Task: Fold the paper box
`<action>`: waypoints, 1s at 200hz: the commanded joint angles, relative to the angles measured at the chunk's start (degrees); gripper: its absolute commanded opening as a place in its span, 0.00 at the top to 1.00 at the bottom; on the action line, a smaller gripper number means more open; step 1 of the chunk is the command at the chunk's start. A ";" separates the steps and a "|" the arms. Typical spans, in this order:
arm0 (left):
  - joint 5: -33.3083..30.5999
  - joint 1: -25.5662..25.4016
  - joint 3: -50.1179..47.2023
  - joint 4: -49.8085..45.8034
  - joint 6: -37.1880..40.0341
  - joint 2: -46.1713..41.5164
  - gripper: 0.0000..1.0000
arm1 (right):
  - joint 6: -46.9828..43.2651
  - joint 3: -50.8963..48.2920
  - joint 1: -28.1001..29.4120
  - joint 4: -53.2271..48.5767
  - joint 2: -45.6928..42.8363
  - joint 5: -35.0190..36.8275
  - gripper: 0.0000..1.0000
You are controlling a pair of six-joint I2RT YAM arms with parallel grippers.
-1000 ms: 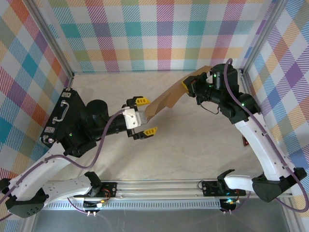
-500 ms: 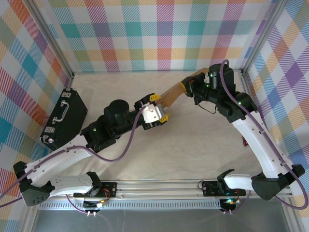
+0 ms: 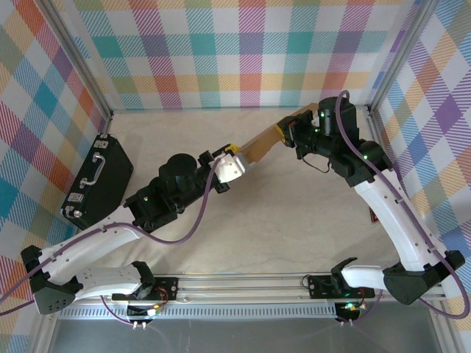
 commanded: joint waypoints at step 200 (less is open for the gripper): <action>19.29 8.51 14.05 -24.05 -13.95 -1.58 1.00 | -122.79 14.23 0.21 -20.80 -9.50 -33.76 0.21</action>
